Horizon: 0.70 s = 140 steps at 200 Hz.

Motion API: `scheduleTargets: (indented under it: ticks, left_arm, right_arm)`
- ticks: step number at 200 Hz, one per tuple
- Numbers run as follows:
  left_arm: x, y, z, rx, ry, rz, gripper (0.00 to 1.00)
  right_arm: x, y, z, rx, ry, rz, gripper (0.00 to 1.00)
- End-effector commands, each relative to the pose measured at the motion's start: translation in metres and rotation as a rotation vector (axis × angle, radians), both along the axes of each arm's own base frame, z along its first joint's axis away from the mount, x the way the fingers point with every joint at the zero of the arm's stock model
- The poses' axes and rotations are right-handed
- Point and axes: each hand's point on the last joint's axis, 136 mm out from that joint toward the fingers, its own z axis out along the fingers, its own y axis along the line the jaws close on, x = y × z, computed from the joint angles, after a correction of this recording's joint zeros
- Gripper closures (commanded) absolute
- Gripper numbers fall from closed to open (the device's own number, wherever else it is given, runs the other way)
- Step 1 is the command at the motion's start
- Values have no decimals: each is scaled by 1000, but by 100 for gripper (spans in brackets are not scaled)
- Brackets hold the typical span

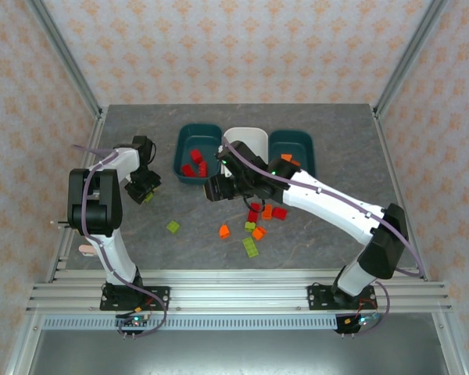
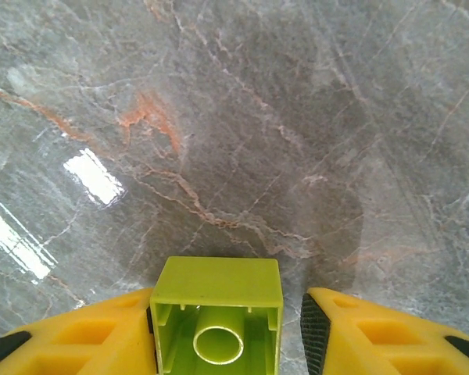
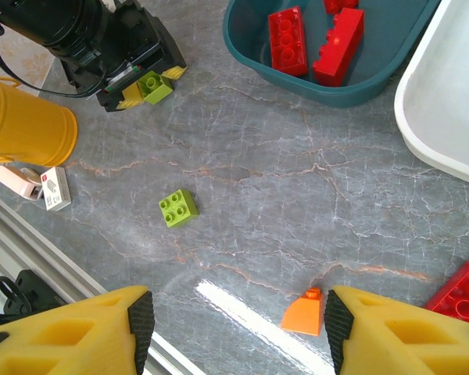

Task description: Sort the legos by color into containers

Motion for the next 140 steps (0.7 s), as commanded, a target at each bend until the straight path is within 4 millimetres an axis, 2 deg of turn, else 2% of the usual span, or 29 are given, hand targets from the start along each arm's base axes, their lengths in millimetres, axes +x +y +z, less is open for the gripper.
scheduleTargets:
  ticks: [1,23,27,44,69,91,94,121,140]
  left_arm:
    - [-4,4,-9,7,21,-22,50]
    - [-3,3,-9,-1,20,-32,50]
    - [-6,2,-18,-7,44,-32,51]
    - [-6,1,-19,-12,47,-38,52]
    - [-6,2,-17,-4,46,-47,67]
    - [-8,4,-14,7,46,-51,69]
    - [-5,4,-4,12,18,-53,69]
    - [-5,3,21,24,-20,-69,70]
    - [-2,-7,49,29,-66,-122,70]
  right_arm:
    - [-3,-8,3,-8,-4,-21,39]
    - [-3,-9,2,-13,-4,-25,39]
    - [-2,-9,2,-14,-4,-26,39]
    - [-2,-9,2,-14,-4,-30,39]
    - [-1,-10,3,-14,-8,-35,39]
    - [0,-11,4,-17,-13,-40,39]
    - [0,-11,4,-17,-15,-41,39]
    - [4,-16,10,-23,-33,-55,40]
    - [11,-27,18,-19,-50,-92,40]
